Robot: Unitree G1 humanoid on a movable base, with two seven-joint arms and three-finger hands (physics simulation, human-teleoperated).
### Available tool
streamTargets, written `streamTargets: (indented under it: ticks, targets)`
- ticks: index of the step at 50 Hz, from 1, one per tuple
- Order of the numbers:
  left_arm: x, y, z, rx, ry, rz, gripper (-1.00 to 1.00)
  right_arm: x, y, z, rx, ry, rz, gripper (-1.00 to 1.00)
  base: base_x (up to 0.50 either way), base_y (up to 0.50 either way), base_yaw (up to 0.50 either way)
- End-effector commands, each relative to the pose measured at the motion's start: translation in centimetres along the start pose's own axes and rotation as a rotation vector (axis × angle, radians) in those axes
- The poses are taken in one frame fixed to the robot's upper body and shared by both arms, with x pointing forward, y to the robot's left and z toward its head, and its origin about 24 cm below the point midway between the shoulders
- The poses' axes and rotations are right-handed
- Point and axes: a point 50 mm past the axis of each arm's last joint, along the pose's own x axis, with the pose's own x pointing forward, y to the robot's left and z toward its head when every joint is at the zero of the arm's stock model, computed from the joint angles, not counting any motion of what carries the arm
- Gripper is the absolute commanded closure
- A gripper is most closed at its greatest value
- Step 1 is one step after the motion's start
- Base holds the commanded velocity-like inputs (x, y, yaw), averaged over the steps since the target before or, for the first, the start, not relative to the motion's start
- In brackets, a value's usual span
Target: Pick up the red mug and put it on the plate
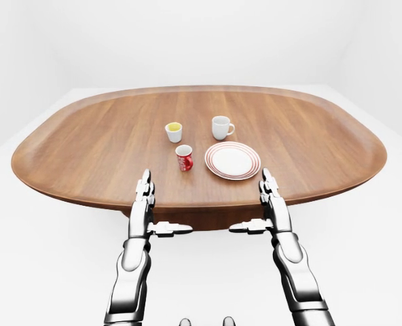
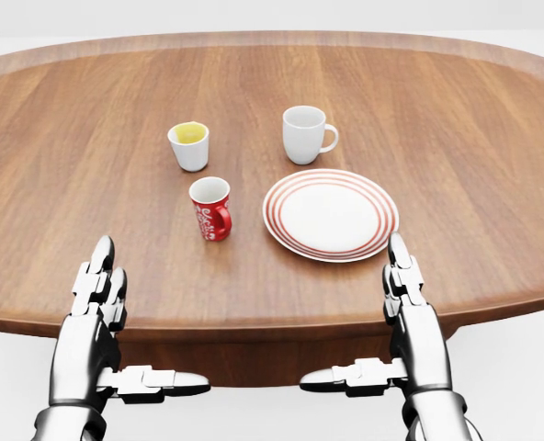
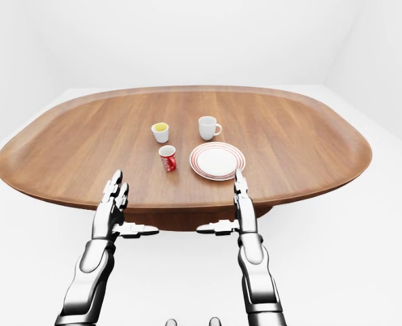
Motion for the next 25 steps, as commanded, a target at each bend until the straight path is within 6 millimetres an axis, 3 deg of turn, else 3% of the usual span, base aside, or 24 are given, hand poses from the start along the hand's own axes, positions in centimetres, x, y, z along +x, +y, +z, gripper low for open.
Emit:
streamTargets:
  ticks: [1,14,25]
  targets:
    - [0.07,0.01,-0.02,-0.002,0.001,-0.001,-1.0,-0.03,-0.01,0.07,-0.004,-0.003,0.0,-1.0,0.0,0.0,0.0]
    - [0.16,0.08,0.05,-0.004,0.001,0.001,-1.0,0.01,0.08,0.04,-0.012,0.0,0.0,-1.0,0.0,0.0,0.0]
    - [0.14,0.08,0.05,-0.004,0.001,0.001,-1.0,-0.01,0.12,0.01,-0.013,0.0,0.003,-1.0,0.0,0.17,0.0]
